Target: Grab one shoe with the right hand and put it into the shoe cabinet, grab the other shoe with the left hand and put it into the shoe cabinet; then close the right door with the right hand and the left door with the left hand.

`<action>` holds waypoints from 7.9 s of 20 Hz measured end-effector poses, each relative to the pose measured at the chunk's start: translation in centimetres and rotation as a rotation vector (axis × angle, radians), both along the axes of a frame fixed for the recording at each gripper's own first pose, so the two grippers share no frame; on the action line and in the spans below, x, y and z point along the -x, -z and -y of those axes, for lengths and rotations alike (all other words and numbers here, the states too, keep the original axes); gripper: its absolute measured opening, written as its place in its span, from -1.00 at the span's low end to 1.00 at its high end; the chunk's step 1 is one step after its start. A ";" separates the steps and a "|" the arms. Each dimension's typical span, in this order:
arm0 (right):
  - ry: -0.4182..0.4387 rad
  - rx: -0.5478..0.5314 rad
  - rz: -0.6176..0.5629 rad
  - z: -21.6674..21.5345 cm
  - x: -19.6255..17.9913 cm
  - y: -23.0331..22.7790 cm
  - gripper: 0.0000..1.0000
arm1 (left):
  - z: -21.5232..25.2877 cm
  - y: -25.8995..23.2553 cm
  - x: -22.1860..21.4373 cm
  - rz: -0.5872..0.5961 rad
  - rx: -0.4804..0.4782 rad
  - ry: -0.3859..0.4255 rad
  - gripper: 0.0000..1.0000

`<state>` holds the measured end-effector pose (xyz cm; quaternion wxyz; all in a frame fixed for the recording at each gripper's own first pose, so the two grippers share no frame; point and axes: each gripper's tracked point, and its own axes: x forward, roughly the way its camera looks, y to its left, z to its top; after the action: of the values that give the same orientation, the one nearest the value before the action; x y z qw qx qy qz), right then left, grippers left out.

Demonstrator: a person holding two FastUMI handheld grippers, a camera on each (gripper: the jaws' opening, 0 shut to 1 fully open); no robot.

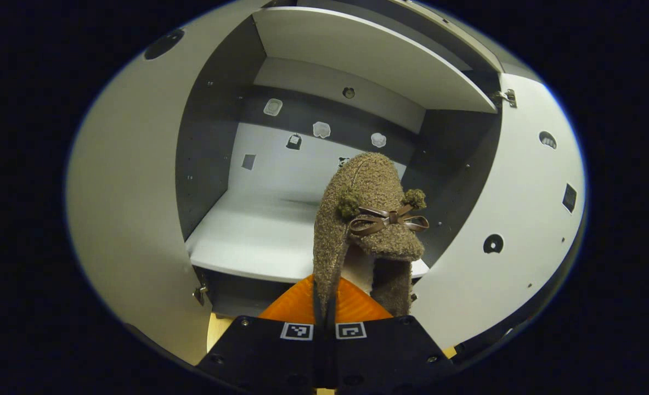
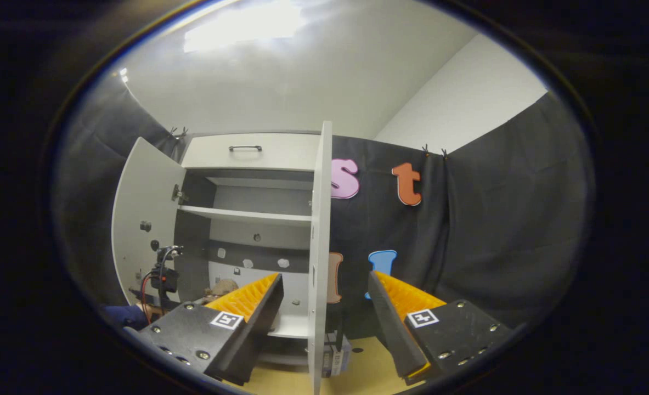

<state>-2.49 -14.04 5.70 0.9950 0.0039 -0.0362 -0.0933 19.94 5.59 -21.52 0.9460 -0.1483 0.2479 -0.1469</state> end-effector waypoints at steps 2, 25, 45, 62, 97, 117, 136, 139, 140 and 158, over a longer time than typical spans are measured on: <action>0.015 0.003 -0.006 0.5 0.2 0.2 0.86 | -0.4 0.1 -2.3 0.005 -0.021 -0.013 -0.99; 0.215 -0.017 -0.065 5.3 1.2 3.3 0.86 | -2.4 7.0 -14.7 -0.104 -0.183 -0.061 -0.96; 0.254 -0.096 -0.121 7.2 2.1 7.2 0.86 | -7.1 0.2 -15.2 0.102 -0.447 -0.151 0.90; 0.166 -0.089 -0.130 7.7 -1.0 9.1 0.89 | -6.2 -18.6 8.8 0.475 -0.255 -0.137 0.87; -0.155 -0.066 -0.099 -6.4 -7.1 7.9 1.00 | -24.1 -23.1 22.4 0.444 -0.312 -0.493 0.93; -0.520 -0.142 -0.118 -22.8 -8.6 7.3 1.00 | -29.6 -16.8 17.5 0.311 -0.258 -0.491 0.89; -0.426 -0.191 -0.168 -20.6 -6.8 9.7 1.00 | -23.7 -14.9 14.9 0.296 -0.206 -0.255 0.70; -0.431 -0.194 -0.159 -20.3 -6.9 9.4 0.94 | -20.4 -15.2 14.7 0.316 -0.178 -0.178 0.70; -0.426 -0.187 -0.156 -20.1 -6.6 9.3 0.94 | -19.3 -15.2 14.5 0.319 -0.165 -0.156 0.70; -0.284 -0.165 -0.145 -12.7 -4.4 9.4 1.00 | -8.8 -13.1 10.2 0.339 -0.103 -0.029 0.82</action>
<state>1.88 -1.38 -3.68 0.9945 0.0836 0.0445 0.0456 9.72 14.41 -8.44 0.9826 -0.0764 0.0898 -0.1432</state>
